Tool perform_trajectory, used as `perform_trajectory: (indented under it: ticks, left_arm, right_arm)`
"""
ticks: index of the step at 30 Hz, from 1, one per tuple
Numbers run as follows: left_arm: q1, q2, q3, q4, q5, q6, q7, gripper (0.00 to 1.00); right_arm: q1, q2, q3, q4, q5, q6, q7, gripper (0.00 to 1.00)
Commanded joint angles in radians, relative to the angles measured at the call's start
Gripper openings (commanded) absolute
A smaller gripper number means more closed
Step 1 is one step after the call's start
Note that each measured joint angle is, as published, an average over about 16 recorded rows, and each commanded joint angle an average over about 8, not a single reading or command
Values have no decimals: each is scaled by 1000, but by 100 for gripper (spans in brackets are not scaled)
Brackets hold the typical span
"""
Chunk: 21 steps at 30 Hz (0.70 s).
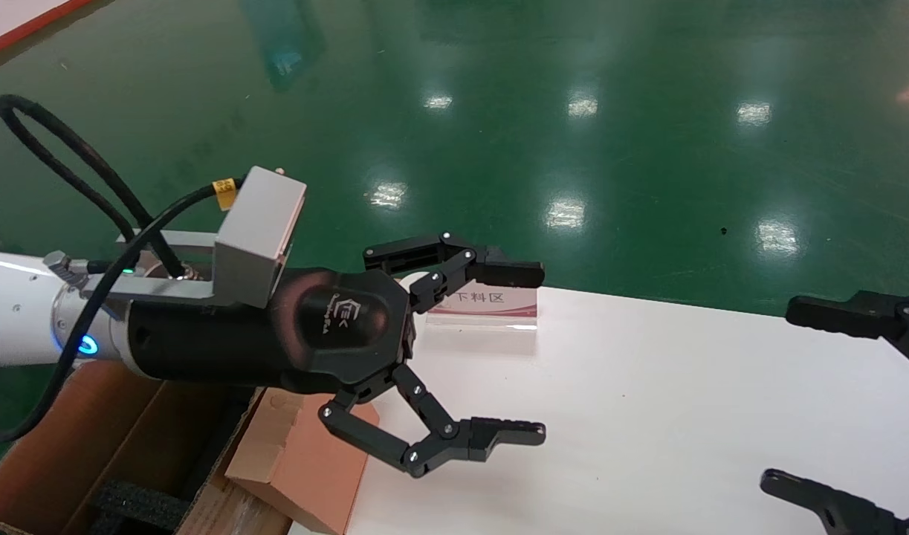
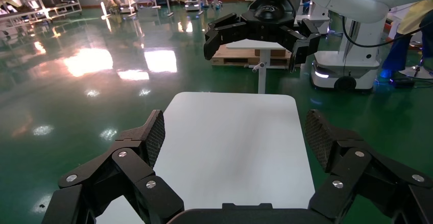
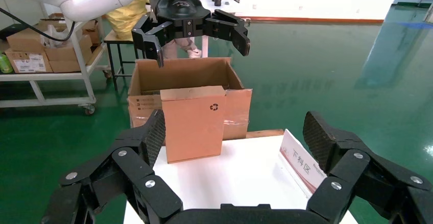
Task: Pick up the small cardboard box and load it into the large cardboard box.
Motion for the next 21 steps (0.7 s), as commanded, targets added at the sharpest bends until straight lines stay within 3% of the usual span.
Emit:
perform_trajectory:
  ticks: [1,13,21]
  left_arm:
    - [0,0,0,0,0,0,0,100]
    - [-5,-8,6,-7,22,-8,-5,100]
    - [-86,-43,72,-54,197,-18,-84,100]
  right_arm:
    - [0,0,0,0,0,0,0,100]
    - [0,0,0,0,0,0,0,100]
    - [1,0,-1,-1,0,0,-1,100]
